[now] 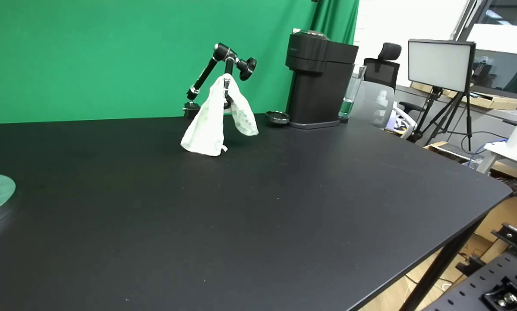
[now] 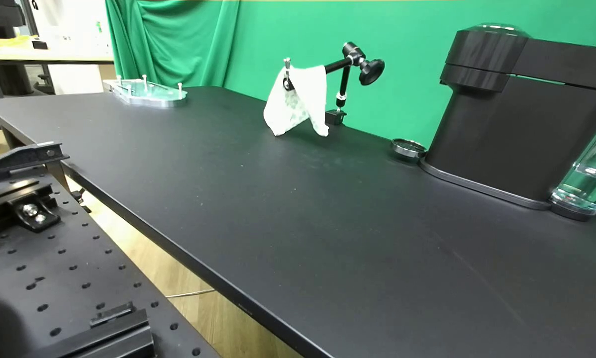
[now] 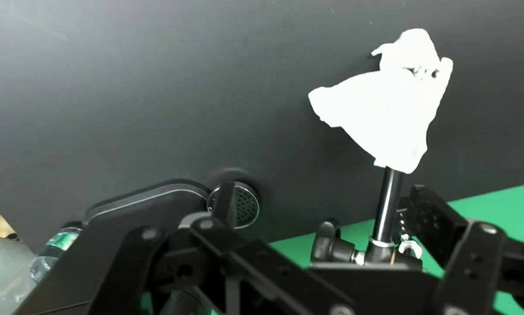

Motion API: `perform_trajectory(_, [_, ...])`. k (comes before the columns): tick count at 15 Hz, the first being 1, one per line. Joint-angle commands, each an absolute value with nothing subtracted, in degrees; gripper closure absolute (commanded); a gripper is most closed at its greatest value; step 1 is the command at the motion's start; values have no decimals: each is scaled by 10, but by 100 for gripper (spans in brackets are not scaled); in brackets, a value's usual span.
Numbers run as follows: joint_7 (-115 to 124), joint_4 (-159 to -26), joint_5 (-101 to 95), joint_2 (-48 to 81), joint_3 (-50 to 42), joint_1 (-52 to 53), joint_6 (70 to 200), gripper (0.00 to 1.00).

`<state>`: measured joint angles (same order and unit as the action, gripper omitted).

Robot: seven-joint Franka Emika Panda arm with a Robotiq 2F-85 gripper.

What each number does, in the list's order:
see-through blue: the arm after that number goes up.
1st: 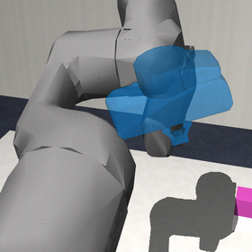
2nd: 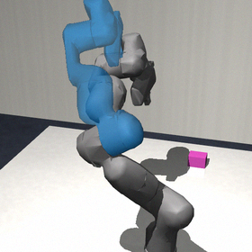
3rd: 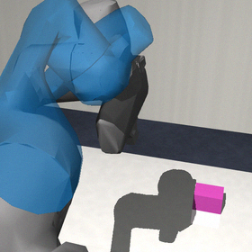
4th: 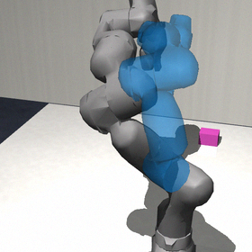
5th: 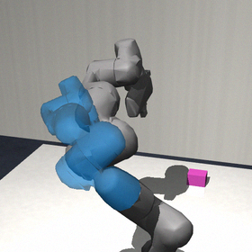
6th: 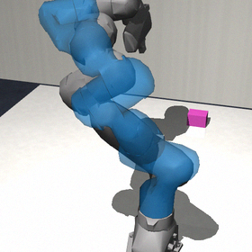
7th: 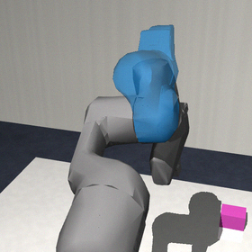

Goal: Remove the cloth from the rack.

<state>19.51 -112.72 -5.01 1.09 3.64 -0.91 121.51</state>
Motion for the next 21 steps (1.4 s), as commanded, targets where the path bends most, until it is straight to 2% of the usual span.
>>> perform_trajectory(1, [224,-1063,-21,76,31,8,1258,0])
perform_trajectory(8, [205,-1021,45,152,43,47,1284,0])
perform_trajectory(21, [191,-1046,45,152,40,60,1300,0])
